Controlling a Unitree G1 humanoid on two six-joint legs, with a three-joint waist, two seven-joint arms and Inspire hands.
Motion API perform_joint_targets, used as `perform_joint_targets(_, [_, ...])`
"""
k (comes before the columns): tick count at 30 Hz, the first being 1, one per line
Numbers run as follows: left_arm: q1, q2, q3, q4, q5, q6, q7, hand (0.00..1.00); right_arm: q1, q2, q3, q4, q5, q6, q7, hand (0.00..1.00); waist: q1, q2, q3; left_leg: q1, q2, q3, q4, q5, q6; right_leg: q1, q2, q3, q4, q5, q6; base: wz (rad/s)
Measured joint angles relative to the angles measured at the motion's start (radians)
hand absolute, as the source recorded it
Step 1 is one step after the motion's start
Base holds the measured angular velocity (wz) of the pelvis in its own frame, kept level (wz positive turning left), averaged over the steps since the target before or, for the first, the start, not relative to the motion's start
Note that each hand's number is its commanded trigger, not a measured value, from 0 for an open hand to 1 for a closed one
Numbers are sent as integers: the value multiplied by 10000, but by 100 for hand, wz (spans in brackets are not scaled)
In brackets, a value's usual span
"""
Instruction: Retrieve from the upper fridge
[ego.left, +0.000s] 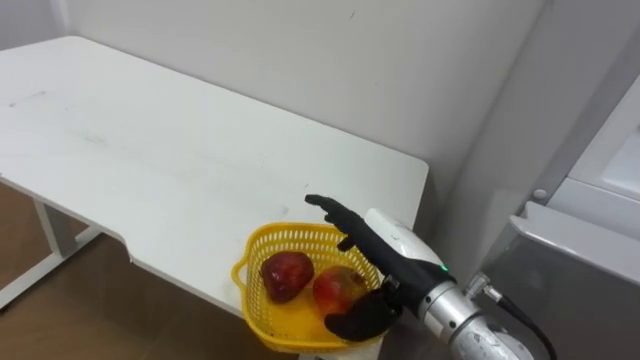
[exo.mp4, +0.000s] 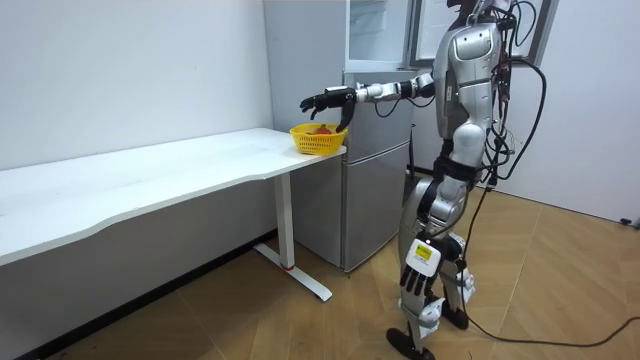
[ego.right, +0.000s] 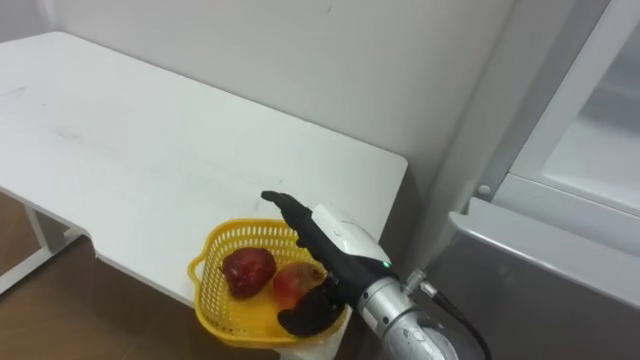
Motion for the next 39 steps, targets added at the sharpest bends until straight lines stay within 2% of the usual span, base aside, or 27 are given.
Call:
perform_joint_targets(5, [23, -2, 130, -274, 3, -19, 30, 0, -5, -8, -244, 0, 653, -7, -86, 0, 5, -12, -9, -12, -9, -39, 8, 0, 0, 5, -2, -59, 3, 0, 0, 2])
perform_joint_targets(16, [46, -12, 127, -241, 5, -1, 215, 0, -4, -8, -316, 0, 892, -8, -236, 0, 30, 3, -1, 30, -10, -36, 2, 0, 0, 27, -5, -69, -2, 0, 0, 0])
perform_joint_targets(19, [61, -32, 128, -227, 12, -1, 214, 0, -4, -8, -382, -3, 1020, -7, -236, 0, -34, 46, 23, 34, -16, -38, 3, 0, 0, 48, -11, -72, -2, 0, 0, 0])
perform_joint_targets(22, [59, -78, 118, -170, 11, -1, 200, 0, -5, -6, -526, -41, 1072, -8, -238, 0, -71, 88, 6, 66, -20, -26, 3, 0, 1, 73, -17, -42, 1, 0, 0, 0])
perform_joint_targets(27, [157, -164, 119, -161, -12, -2, 199, 0, -17, -2, -853, -960, 1160, -23, -360, 0, -234, 367, -19, 191, -18, 45, -18, -1, 3, 154, -14, 142, 0, 0, 0, -4])
perform_joint_targets(31, [280, -198, 181, -168, 27, -27, 190, 0, -55, 3, -992, -1845, 1292, -30, -441, 0, -518, 594, -98, 287, -16, 113, -39, 3, 9, 190, -32, 122, 2, 0, 0, -5])
perform_joint_targets(33, [366, -213, 280, -157, 31, -29, 185, 0, -47, 43, -1258, -2243, 1560, -34, -434, 0, -579, 645, -82, 404, -4, 207, -40, 3, 9, 260, -31, 216, -2, 0, 0, -12])
perform_joint_targets(35, [523, -282, 337, -180, 23, -29, 204, 0, -42, 184, -1699, -2597, 2021, -68, -491, 0, -839, 756, -96, 528, -6, 267, -61, -2, 15, 405, -47, 196, 3, 1, 0, -2])
perform_joint_targets(37, [543, -317, 327, -182, 12, -27, 216, 0, -40, 260, -1927, -2910, 2259, -88, -682, 0, -961, 829, -81, 559, 8, 330, -80, -4, 16, 403, -45, 196, 0, 1, 0, -6])
perform_joint_targets(39, [540, -378, 318, -189, 5, -26, 253, 0, -3, 274, -1987, -3161, 2669, -98, -819, 0, -1168, 918, -105, 604, 8, 347, -66, -4, 16, 442, -46, 209, 5, 6, -9, -4])
